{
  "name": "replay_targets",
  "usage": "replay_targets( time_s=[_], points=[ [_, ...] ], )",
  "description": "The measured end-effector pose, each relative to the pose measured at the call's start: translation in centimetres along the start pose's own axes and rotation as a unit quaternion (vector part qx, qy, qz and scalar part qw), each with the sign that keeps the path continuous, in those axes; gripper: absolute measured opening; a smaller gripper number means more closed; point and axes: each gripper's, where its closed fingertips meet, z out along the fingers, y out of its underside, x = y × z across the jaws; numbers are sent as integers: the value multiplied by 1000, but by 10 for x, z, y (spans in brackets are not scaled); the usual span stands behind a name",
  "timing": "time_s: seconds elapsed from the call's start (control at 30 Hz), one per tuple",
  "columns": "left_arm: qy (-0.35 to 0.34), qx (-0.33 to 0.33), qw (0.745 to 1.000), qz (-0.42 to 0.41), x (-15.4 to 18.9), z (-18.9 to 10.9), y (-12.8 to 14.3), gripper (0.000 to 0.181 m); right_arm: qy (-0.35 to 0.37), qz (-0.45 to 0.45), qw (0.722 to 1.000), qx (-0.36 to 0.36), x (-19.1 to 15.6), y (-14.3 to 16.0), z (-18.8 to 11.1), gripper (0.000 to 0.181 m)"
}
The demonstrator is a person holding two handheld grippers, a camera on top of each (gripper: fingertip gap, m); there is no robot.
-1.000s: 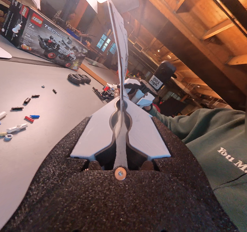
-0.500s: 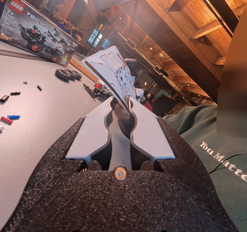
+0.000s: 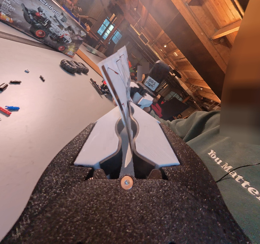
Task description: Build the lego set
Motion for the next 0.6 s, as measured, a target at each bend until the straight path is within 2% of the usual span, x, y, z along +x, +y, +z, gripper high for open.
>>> replay_targets(
  time_s=[0.13, 0.3, 0.37, 0.53, 0.6],
  points=[
    [-35, -46, 998, -3, -12, 4, 16, 0, 66, -197, 978, 8, -3, -10, -6, 39],
    [-12, -84, 996, -4, -2, 14, 32, 0, 84, -311, 946, -43, -6, 11, 0, 38],
    [-3, -95, 995, -2, 1, 16, 37, 0, 69, -316, 944, -63, -8, 21, 3, 38],
    [22, -113, 993, 8, 10, 17, 43, 0, -10, -224, 972, -65, -23, 31, 4, 43],
    [26, -115, 993, 13, 12, 17, 44, 0, -31, -191, 979, -61, -27, 32, 3, 51]
  ],
)
